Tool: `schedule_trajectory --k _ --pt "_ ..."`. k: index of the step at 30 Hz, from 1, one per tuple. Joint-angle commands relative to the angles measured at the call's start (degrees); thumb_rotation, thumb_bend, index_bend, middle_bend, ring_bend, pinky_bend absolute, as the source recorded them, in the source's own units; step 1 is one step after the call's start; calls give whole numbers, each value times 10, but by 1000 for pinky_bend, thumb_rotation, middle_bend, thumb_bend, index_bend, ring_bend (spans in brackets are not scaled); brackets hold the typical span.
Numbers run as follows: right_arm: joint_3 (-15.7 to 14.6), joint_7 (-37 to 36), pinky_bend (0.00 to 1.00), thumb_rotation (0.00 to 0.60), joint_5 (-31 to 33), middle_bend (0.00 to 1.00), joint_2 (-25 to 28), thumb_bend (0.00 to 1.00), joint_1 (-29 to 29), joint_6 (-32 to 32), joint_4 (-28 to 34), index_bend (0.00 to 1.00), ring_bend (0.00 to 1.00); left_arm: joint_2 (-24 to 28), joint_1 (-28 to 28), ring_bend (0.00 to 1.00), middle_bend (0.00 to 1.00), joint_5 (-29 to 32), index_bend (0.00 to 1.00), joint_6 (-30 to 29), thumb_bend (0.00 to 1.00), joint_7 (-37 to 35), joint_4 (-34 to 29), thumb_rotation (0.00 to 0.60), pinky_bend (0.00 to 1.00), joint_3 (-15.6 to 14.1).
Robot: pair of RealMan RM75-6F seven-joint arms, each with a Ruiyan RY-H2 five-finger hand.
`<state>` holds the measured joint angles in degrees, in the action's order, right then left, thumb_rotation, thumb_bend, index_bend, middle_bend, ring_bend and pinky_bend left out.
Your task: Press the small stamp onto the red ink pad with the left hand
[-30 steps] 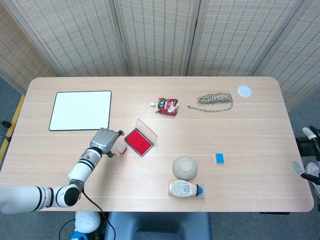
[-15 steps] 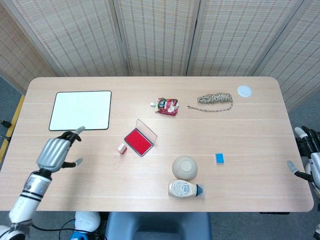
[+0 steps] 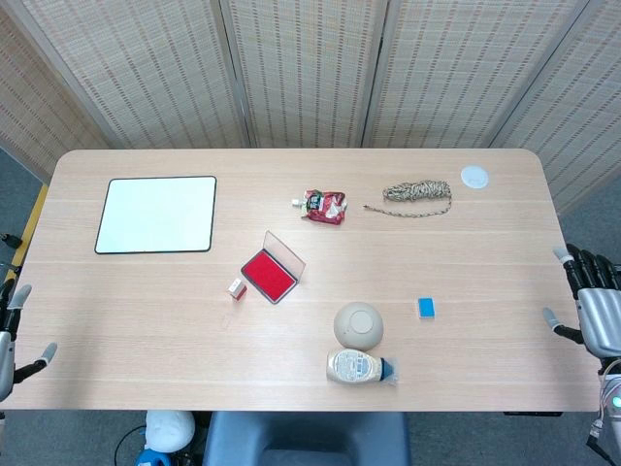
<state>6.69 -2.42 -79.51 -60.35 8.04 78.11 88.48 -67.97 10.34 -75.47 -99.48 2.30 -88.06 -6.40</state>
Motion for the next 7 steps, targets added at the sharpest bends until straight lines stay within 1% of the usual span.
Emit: schedule_trajectory --k 1,7 --pt "-1 -2 0 600 1 0 2 300 -1 0 2 0 0 1 -8 2 0 -11 0 4 246 0 -2 600 257 7" --pt "-5 -2 0 600 -6 0 3 300 -3 3 2 0 0 4 -19 2 0 -29 0 15 246 14 -9 600 256 16"
